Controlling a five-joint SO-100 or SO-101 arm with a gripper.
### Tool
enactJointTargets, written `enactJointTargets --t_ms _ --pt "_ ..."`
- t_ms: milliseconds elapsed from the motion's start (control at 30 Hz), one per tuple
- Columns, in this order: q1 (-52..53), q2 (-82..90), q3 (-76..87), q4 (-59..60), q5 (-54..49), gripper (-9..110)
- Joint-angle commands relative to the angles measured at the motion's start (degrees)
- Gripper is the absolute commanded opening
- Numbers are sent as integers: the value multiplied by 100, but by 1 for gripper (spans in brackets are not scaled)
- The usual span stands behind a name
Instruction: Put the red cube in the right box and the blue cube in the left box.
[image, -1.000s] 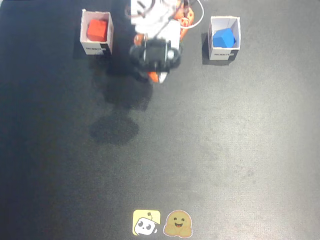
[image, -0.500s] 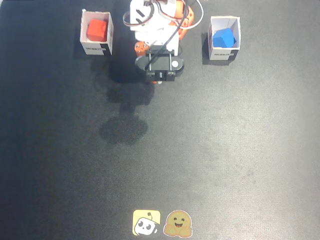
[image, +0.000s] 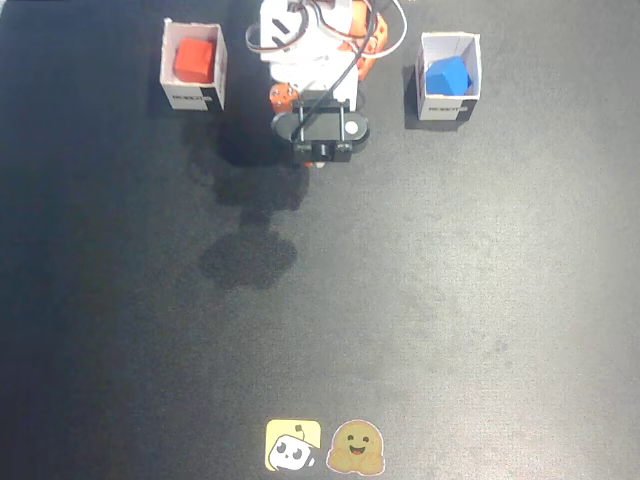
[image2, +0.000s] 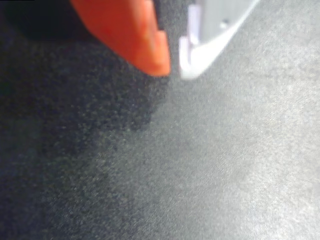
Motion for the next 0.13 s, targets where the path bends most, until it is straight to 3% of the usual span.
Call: enactJointTargets --t_ms 0,100 --pt "-18 53 -18 26 0 0" --pt "-18 53 -18 26 0 0"
